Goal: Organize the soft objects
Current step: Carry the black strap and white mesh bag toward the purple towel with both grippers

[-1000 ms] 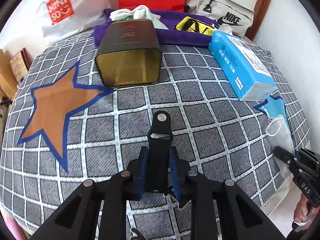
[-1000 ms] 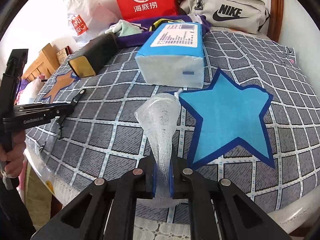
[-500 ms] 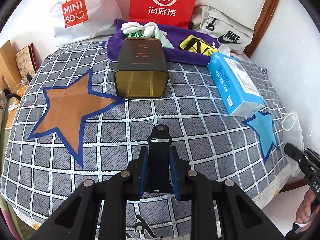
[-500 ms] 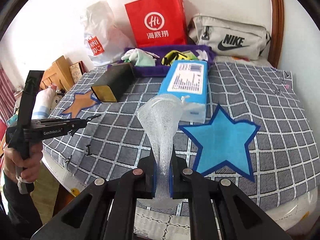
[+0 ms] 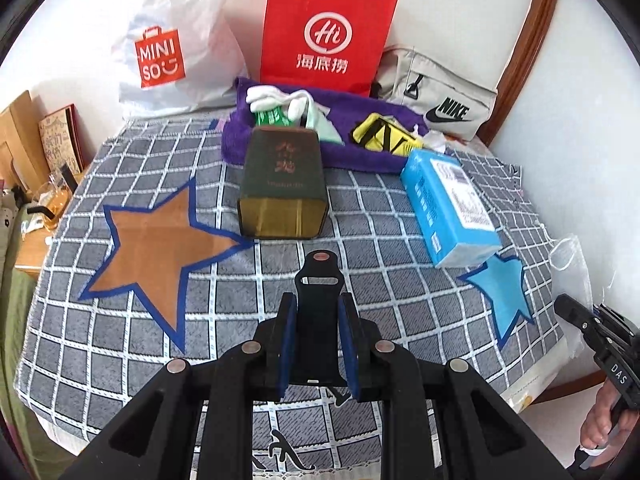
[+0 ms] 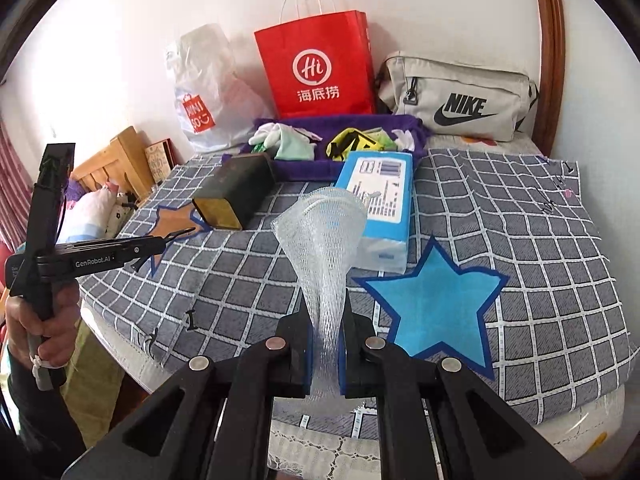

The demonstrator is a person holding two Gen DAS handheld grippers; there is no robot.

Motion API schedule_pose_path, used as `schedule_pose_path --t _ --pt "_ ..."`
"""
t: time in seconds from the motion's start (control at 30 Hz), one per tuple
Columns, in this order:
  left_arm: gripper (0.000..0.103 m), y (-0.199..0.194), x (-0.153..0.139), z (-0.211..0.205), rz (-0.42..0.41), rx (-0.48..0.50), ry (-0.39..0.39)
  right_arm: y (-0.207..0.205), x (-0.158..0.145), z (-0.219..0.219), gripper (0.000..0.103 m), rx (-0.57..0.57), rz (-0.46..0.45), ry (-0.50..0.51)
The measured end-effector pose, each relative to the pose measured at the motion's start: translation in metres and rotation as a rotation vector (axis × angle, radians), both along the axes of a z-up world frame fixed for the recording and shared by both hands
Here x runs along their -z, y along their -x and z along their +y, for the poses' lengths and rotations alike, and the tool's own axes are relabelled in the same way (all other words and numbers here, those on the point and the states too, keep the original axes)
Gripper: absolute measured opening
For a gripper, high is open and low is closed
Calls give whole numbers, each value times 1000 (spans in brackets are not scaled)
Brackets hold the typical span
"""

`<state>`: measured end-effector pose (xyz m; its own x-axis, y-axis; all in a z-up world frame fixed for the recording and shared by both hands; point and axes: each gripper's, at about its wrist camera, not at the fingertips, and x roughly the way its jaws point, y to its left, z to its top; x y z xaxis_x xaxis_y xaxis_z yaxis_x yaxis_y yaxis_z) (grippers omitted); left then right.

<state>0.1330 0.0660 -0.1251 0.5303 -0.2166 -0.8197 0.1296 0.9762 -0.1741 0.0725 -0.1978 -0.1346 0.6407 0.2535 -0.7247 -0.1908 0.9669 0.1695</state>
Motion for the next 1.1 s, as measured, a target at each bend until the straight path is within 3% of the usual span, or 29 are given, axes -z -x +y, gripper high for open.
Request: schedule_pose_path --t 0.37,1.1 --pt "20 -25 -34 5 -74 -29 -3 -29 -25 6 8 -28 -52 0" --pt "20 -115 -61 12 -122 -87 23 -137 -56 10 6 -38 -104 10"
